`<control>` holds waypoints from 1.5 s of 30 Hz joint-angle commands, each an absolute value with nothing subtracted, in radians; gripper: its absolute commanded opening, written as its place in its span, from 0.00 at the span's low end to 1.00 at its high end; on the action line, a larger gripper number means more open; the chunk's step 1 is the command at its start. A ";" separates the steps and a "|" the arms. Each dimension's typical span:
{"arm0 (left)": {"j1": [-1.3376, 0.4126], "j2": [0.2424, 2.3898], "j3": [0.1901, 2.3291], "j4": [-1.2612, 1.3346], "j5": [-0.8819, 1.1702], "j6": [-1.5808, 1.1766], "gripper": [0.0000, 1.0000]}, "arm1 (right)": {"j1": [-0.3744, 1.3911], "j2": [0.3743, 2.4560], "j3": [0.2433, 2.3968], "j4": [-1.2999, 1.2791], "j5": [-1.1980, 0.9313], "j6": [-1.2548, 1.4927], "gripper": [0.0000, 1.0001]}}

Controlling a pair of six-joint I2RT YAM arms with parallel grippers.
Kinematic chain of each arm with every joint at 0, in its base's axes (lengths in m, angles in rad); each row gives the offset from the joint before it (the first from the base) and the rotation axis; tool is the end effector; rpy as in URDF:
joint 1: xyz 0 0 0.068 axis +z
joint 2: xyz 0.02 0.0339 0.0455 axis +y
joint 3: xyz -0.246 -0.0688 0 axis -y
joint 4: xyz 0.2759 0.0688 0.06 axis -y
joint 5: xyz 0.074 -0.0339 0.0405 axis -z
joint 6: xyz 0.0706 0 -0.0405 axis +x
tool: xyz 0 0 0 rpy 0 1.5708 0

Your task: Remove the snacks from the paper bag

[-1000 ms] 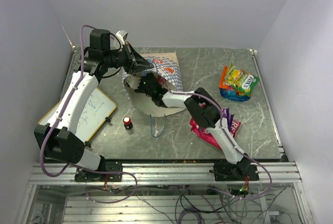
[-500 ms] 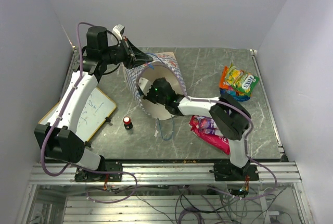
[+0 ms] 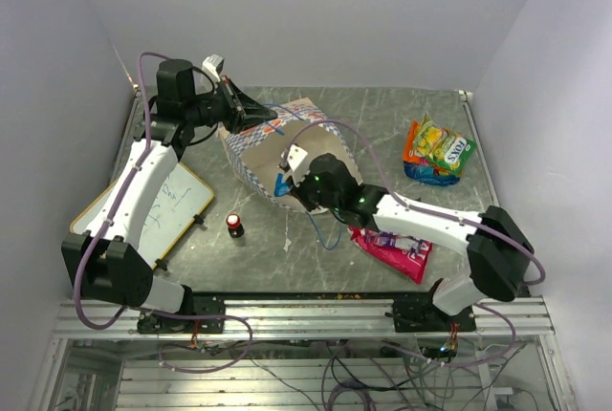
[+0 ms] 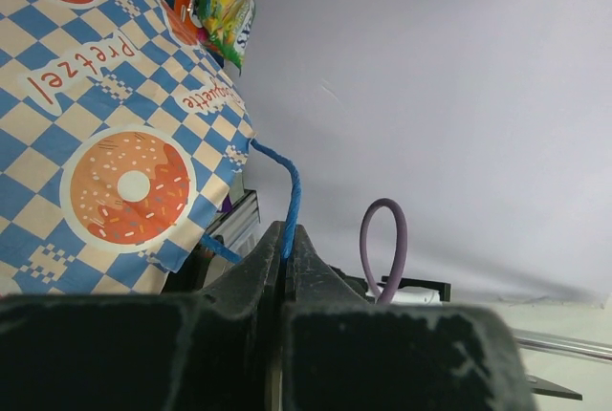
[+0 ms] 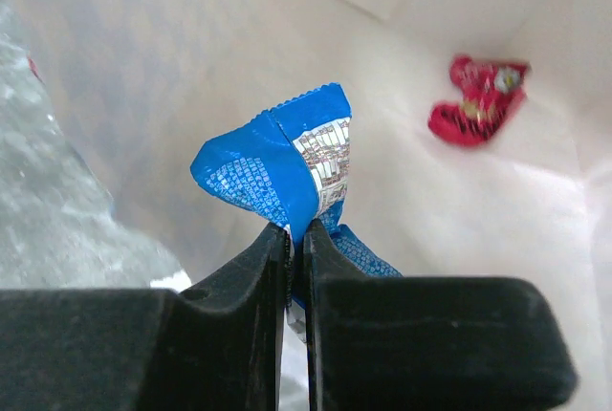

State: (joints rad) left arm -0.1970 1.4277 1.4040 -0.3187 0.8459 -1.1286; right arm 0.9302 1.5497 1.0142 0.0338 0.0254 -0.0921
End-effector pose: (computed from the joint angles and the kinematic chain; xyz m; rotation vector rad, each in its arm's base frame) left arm 0.3583 -0.1254 0.3699 -0.3434 2.1492 -1.6362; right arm 0.2462 0.3272 0.2007 -1.0177 1.8470 0.4835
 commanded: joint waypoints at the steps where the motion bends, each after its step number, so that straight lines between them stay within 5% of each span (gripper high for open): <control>1: -0.190 1.387 1.361 -0.230 0.845 -1.167 0.07 | 0.922 1.485 0.991 -0.147 0.095 -0.028 0.00; 9: -0.189 1.400 1.412 -0.206 0.808 -1.188 0.07 | 0.922 1.303 1.182 -0.577 0.228 0.096 0.00; 19: -0.188 1.382 1.365 -0.173 0.777 -1.197 0.07 | 0.921 1.062 1.248 -1.089 0.548 0.785 0.00; 27: -0.187 1.365 1.358 -0.191 0.768 -1.190 0.07 | 0.788 1.204 1.224 -1.095 0.745 0.825 0.00; 45: -0.187 1.334 1.349 -0.248 0.795 -1.158 0.07 | 0.529 1.174 0.839 -0.738 0.450 0.747 0.03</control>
State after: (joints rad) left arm -0.1928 1.3334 1.3422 -0.2417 0.7723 -1.1797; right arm 0.5354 1.1965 0.8936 -0.8108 0.5411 0.7212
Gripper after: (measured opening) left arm 0.082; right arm 0.082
